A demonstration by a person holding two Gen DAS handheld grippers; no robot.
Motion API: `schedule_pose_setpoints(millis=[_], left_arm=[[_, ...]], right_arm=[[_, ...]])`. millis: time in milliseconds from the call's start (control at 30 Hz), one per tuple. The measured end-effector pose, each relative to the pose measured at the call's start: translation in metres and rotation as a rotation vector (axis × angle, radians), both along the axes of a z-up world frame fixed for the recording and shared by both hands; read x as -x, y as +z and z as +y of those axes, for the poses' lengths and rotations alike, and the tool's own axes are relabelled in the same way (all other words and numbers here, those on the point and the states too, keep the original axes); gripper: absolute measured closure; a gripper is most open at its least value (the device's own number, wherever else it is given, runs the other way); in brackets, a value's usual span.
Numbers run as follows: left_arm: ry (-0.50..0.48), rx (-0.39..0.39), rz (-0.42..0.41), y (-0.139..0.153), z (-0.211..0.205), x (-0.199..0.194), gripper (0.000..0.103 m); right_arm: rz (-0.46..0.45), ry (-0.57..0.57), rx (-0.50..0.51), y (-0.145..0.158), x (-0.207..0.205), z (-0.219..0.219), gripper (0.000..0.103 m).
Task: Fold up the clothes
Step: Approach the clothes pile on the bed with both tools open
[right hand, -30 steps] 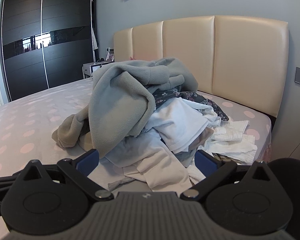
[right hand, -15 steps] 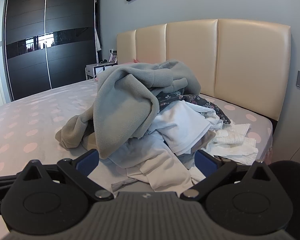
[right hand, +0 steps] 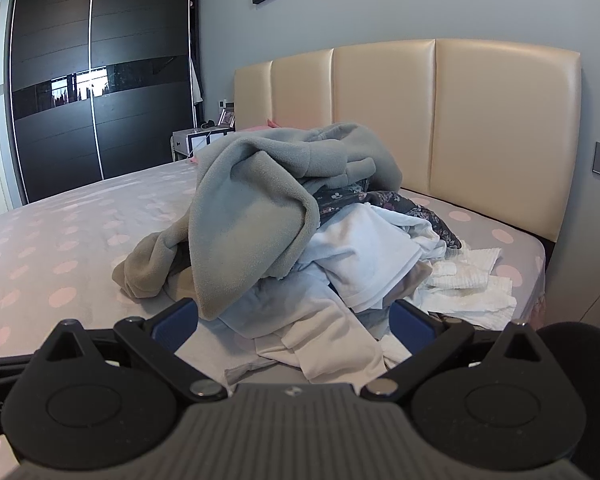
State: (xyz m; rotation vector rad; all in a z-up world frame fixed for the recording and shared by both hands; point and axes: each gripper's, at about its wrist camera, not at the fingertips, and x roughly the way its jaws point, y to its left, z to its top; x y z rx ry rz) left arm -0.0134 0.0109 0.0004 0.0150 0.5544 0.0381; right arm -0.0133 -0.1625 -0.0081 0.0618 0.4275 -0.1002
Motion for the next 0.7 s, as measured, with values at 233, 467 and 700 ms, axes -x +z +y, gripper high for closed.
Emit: schedule_pose_setpoints(millis=[233,467,700], left_arm=[[0.001,-0.004,0.007,-0.0013,0.0003,-0.0004,0.003],[0.009,-0.004,0.011,-0.0018,0.0018,0.0001,0.003],[0.011,-0.007,0.015,-0.0028,0.0019,0.0007,0.003]], right_arm=[[0.005,0.008,-0.004,0.0,0.0015,-0.0013,0.001],[0.006,0.017,-0.007,0.0,0.0024,-0.0026,0.001],[0.006,0.022,-0.006,-0.0004,0.0034,-0.0037,0.001]])
